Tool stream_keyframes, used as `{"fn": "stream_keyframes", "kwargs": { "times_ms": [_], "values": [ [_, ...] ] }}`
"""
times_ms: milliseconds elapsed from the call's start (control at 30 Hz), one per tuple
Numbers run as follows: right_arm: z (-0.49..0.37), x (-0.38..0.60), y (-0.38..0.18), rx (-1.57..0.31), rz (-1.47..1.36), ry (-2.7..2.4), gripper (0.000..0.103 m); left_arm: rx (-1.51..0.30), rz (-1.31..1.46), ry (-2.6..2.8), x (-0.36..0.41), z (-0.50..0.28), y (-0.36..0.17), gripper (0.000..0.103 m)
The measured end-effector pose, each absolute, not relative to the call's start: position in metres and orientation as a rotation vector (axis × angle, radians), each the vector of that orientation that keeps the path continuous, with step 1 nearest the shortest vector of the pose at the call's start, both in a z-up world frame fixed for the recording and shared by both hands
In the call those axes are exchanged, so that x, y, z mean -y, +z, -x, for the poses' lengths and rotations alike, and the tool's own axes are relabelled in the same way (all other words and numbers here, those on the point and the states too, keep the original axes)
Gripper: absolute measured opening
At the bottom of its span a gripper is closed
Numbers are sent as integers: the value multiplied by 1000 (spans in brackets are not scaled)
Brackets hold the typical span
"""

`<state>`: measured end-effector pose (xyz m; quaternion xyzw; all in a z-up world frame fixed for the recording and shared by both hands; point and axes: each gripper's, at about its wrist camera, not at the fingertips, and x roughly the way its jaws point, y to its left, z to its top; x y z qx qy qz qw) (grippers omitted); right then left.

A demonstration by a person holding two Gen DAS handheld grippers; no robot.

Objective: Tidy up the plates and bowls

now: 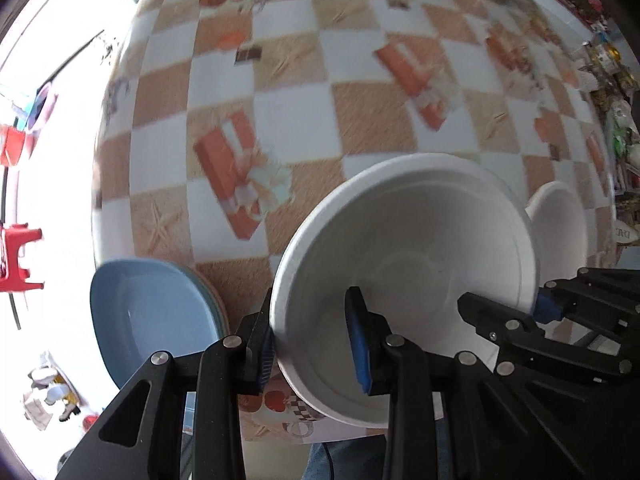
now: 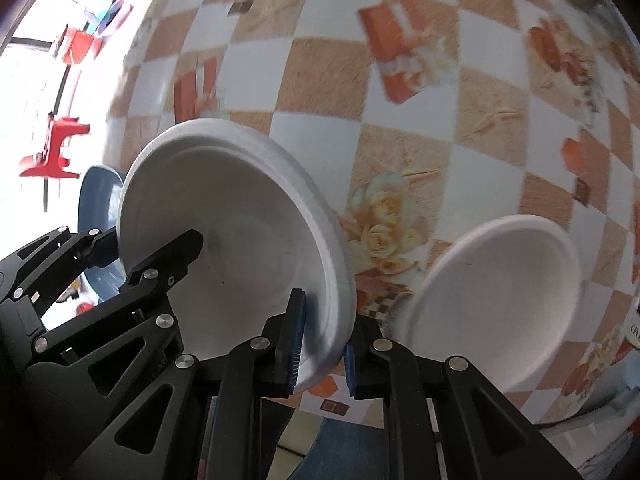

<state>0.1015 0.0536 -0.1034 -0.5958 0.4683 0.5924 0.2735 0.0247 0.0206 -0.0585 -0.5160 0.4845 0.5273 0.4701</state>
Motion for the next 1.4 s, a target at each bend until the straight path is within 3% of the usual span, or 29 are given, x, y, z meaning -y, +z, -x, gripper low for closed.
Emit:
{"fn": "stream_keyframes", "kwargs": {
  "times_ms": [533,1000,1400],
  "values": [
    [-201,-65,-29,-1281,1304,1460,18,-1188,992,1134,-56,-90,-8,37],
    [-271,-59,-42,-1361,1181,1292,18,-1279,906,964,-67,-161,-26,37],
    [-281,-61,-78,-1401,1205,1268,18,-1336,983,944,-72,-167,-66,37]
  ]
}}
